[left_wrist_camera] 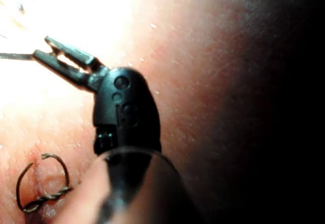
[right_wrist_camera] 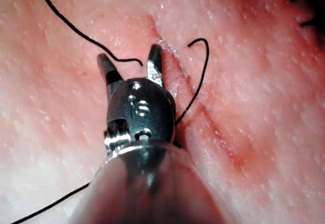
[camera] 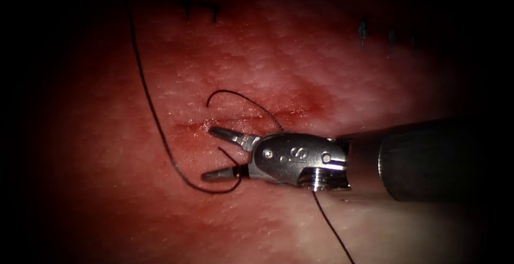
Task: Wound Closure
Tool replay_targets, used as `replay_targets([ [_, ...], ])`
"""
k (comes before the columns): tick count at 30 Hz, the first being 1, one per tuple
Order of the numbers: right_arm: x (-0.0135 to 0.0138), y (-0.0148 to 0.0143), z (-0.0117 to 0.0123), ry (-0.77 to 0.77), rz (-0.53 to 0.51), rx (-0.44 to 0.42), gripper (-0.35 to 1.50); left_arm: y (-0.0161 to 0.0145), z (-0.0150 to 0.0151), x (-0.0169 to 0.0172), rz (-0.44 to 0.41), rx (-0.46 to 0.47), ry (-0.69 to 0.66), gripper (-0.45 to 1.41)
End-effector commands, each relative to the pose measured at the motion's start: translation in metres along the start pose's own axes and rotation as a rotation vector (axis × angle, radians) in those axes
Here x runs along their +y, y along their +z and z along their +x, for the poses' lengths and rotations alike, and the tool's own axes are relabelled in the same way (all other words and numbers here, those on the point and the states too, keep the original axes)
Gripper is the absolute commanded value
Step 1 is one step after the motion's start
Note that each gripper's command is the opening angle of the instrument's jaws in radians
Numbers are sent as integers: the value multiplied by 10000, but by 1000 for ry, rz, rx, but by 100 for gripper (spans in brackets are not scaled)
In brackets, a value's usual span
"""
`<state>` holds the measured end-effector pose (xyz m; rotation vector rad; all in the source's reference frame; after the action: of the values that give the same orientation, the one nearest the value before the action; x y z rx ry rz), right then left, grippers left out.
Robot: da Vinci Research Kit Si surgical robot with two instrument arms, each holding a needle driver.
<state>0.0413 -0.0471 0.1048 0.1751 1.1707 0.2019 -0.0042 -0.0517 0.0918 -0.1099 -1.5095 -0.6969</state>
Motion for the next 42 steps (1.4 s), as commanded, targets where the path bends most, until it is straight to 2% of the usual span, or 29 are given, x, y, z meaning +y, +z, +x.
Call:
replay_targets([
  [1,-4,11,-9,-4,7,3,136,-1,9,-9,3,1,-2,-43],
  [2,-6,10,-12,-8,12,5,103,-1,9,-9,3,1,-2,-43],
  [4,-8,5,-13,13,24,-1,4,-1,9,-9,2,1,-2,-42],
  [5,-8,1,-12,31,35,-16,-35,-1,9,-9,2,1,-2,-42],
  [10,-13,-28,4,71,26,-48,-35,-1,9,-9,7,-1,-2,-40],
  [14,-29,-55,30,134,-3,-45,-35,1,10,-11,10,-3,0,-40],
  [24,-112,-92,114,164,47,0,-35,7,15,-16,24,-13,6,-40],
  [27,-148,-95,141,158,97,28,-35,8,15,-17,27,-15,6,-40],
  [30,-170,-90,160,148,120,46,-35,9,16,-18,28,-16,7,-40],
  [31,-170,-83,163,151,108,65,37,9,17,-18,31,-18,7,-40],
  [32,-167,-80,162,154,100,75,71,9,17,-18,31,-18,8,-40],
  [33,-154,-73,154,152,90,78,118,9,17,-18,31,-18,8,-40],
  [36,-126,-66,134,88,63,76,133,9,17,-17,32,-18,7,-40],
  [38,-97,-63,113,34,4,30,145,8,17,-16,34,-18,7,-40],
  [39,-76,-61,97,-2,-19,-2,146,6,18,-15,35,-19,1,-40],
  [42,-50,-58,75,-20,-36,-26,146,6,19,-14,36,-19,2,-38],
])
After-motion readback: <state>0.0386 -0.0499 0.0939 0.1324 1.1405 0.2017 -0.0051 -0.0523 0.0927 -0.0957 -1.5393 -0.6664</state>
